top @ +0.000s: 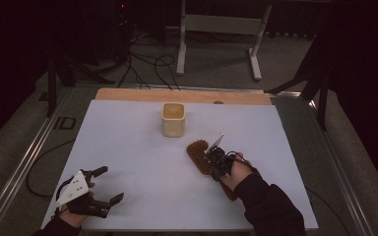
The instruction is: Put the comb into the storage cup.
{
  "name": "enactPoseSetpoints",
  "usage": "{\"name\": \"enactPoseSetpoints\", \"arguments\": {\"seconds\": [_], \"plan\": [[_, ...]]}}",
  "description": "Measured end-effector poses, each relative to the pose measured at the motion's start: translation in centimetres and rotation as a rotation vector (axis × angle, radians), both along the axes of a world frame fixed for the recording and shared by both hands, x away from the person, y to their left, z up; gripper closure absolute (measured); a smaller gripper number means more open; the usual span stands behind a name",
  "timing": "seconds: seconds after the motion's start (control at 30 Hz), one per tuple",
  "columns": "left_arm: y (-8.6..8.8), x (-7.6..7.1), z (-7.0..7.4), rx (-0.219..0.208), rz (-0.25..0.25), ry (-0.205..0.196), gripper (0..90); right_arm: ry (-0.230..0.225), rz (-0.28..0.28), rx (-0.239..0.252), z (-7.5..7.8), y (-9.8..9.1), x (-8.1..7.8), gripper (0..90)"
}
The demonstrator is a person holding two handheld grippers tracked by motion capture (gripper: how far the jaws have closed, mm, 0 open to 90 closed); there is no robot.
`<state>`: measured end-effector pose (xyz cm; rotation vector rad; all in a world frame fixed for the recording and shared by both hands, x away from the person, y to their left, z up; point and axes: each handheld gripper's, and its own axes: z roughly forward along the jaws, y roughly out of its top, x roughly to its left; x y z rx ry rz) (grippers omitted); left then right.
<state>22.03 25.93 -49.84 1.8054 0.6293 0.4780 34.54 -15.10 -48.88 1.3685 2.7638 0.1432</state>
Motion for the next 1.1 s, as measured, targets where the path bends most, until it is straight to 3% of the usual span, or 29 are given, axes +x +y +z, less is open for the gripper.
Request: {"name": "enactPoseSetpoints", "arguments": {"seconds": [0.17,0.27,0.87,1.1], "plan": [[-0.1,0.0,0.0,0.002,-0.002,-0.001,0.0,0.008,0.012,-0.012,0.0,0.2,0.0,71.9],[0.0,0.0,0.0,0.001,0.001,0.003,0.0,-0.011,0.025,-0.013,0.0,0.2,-0.3,72.8],[0.0,0.1,-0.1,0.001,0.004,0.008,0.0,-0.143,0.022,0.115,-0.2,-1.5,-2.0,73.2],[0.0,0.1,-0.1,0.002,0.005,0.008,0.0,-0.229,0.017,0.173,0.2,-1.8,-2.5,73.2]]}}
